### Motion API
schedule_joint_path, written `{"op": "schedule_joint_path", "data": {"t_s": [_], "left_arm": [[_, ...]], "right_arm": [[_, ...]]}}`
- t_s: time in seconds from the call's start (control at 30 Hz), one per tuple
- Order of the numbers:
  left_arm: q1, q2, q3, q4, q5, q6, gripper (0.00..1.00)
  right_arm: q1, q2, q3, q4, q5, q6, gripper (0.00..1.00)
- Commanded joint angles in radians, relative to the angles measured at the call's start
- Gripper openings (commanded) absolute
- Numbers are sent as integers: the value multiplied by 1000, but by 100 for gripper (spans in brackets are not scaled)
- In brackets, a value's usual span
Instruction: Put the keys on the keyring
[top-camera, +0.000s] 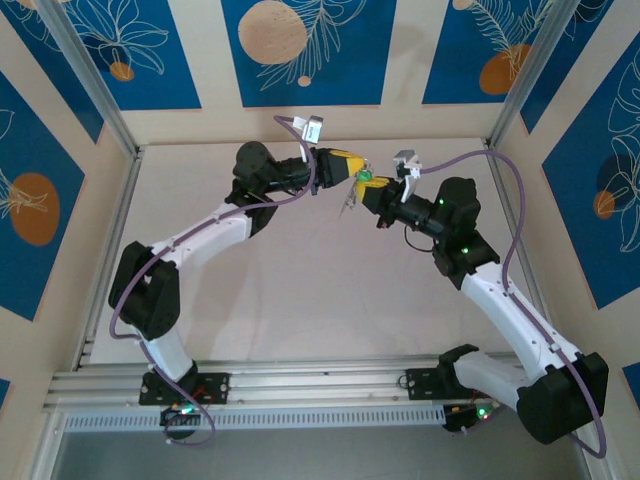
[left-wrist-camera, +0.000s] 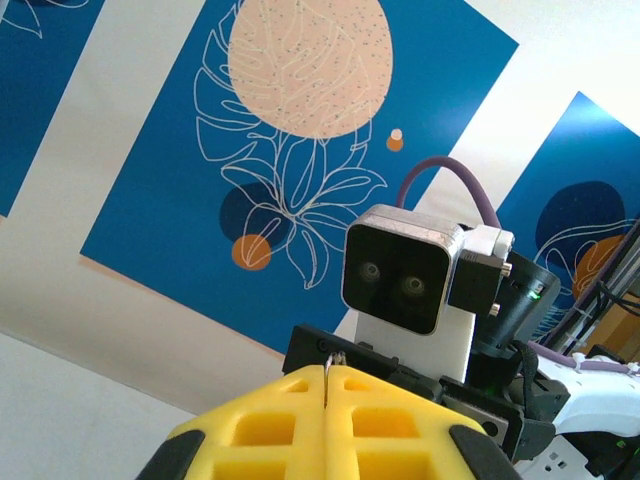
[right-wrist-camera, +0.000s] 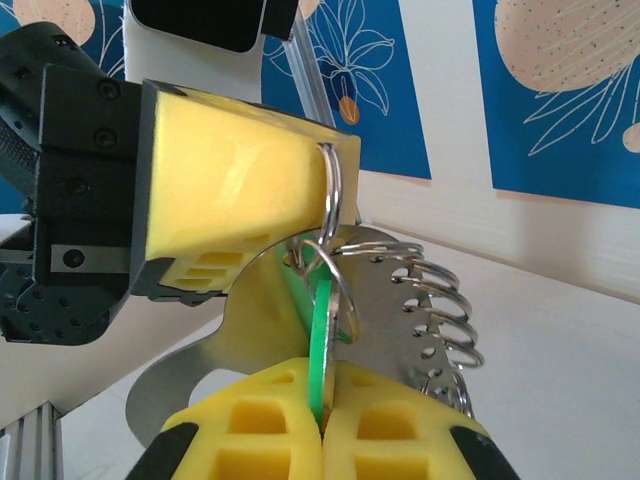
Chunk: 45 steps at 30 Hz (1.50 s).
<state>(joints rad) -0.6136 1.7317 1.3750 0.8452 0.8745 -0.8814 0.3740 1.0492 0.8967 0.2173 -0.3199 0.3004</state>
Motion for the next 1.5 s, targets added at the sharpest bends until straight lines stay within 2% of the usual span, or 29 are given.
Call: {"op": "schedule_joint_path", "data": {"t_s": [0.0,0.17,0.2,0.33,0.4,0.63,0.8,1.0,1.2,1.37,1.47], "left_arm": [[-7,-27,15,19,-40,21,0],[-9,-26,14,17,-41,22,0],[-11,-26,14,16,-42,24,0],[-12,-28,15,11,-43,29,0],[-12,-27,16,11,-42,29,0],[-11,-25,15,13,-39,27,0],[-13,-25,12,11,-40,27,0],[-12,-27,7,6,-46,32,0],[-12,-25,12,2,-45,35,0],[-15,-23,16,2,-44,36,0],[-17,-22,18,0,-44,36,0]], "right_arm": [[42,5,7,-35,-61,-47,0],[39,18,5,-37,-53,-45,0],[36,18,8,-43,-56,-45,4],[12,-15,2,-78,-78,-44,32],[-15,-47,-11,-95,-99,-36,36],[-154,-162,-77,-55,-154,75,37],[-224,-126,-53,50,-174,223,36],[-236,-43,3,179,-228,351,34],[-229,11,16,285,-297,392,34],[-219,36,21,293,-279,395,26],[-218,49,15,334,-288,412,25]]}}
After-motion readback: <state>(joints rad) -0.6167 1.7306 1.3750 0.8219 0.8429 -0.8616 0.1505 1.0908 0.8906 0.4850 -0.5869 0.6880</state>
